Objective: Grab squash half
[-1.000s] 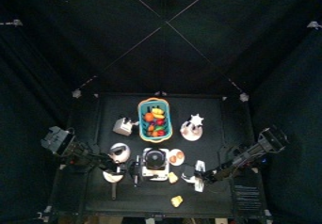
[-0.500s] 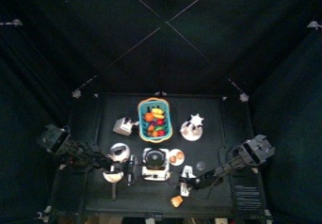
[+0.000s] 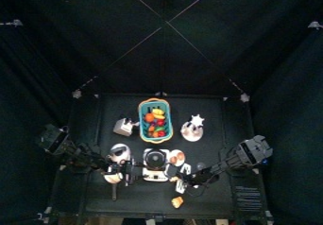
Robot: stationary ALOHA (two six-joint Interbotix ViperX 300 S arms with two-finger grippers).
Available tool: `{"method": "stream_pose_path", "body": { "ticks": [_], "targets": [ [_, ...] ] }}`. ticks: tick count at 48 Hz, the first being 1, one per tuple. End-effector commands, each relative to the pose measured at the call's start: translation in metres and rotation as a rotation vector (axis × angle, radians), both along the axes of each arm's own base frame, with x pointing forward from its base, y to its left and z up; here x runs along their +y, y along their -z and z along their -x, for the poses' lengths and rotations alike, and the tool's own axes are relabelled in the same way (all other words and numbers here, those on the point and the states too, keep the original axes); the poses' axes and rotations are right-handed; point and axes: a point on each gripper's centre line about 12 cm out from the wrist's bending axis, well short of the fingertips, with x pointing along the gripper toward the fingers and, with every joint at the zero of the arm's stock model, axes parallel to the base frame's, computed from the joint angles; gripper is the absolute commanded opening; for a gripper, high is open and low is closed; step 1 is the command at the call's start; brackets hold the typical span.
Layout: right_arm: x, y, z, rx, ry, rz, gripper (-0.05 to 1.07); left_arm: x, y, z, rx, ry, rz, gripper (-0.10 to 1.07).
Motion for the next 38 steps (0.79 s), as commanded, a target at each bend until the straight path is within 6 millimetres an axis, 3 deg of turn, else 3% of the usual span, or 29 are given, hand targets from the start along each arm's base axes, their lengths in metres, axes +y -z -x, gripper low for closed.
{"method": "stream_pose_path", "body": {
  "ticks": [1, 13, 38],
  "targets": [
    [-0.003, -0.006, -0.006, -0.013, 0.034, -0.024, 0.98, -0.002, -0.007, -0.001, -0.023, 0.004, 0.013, 0.82],
    [-0.016, -0.001, -0.014, -0.010, 0.076, -0.028, 0.98, -0.003, -0.006, -0.001, -0.015, 0.000, 0.019, 0.82],
    [-0.019, 0.005, -0.019, -0.001, 0.079, -0.017, 0.98, -0.005, -0.003, 0.001, 0.009, 0.002, 0.027, 0.82]
  ]
}}
